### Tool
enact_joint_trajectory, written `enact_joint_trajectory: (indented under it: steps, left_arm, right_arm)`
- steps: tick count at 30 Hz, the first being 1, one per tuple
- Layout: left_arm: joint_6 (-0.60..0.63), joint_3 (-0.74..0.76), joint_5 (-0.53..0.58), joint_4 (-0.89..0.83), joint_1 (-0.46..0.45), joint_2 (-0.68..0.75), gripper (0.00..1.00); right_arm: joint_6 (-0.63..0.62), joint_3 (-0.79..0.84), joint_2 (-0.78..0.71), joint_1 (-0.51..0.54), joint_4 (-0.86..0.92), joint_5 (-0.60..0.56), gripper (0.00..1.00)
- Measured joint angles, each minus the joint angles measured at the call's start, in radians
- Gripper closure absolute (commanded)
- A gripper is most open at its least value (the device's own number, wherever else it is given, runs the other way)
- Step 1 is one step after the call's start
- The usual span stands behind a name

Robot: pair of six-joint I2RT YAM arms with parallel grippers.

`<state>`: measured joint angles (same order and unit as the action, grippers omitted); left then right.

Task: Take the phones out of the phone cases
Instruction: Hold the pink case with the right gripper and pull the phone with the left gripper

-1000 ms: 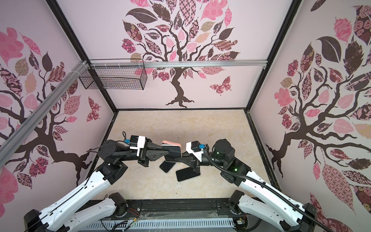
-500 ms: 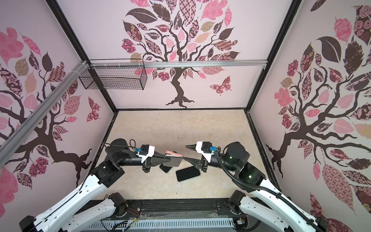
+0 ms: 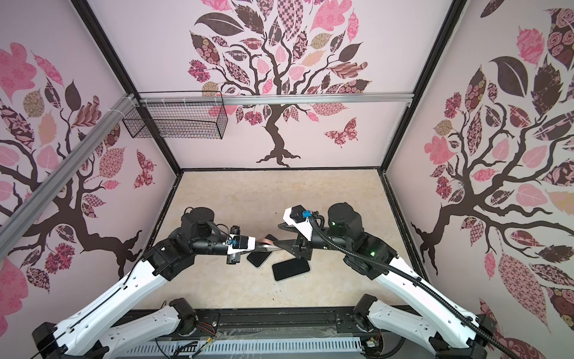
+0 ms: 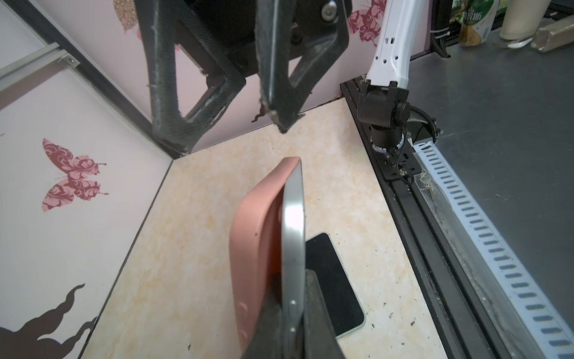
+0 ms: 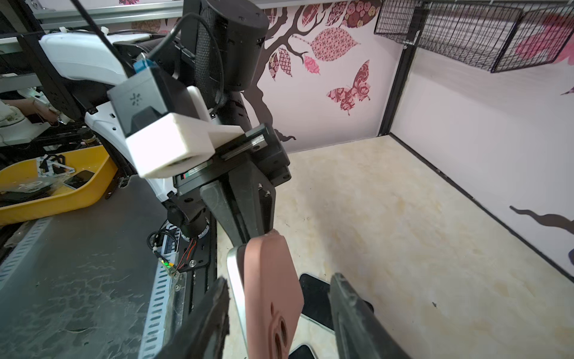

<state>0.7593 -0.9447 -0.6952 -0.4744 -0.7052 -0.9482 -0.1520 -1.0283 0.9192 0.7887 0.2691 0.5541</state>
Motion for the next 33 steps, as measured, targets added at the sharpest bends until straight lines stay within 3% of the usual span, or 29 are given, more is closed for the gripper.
enact_joint_trajectory:
  steps: [21, 33]
  left_arm:
    - [0.034, 0.0, 0.006, -0.021, -0.001, -0.008, 1.0]
    - [0.029, 0.0, 0.023, -0.021, 0.0, -0.008, 1.0]
  right_arm:
    - [0.036, -0.013, 0.094, 0.029, -0.004, 0.049, 0.51]
    - [0.058, -0.013, 0.101, 0.047, -0.016, -0.072, 0.55]
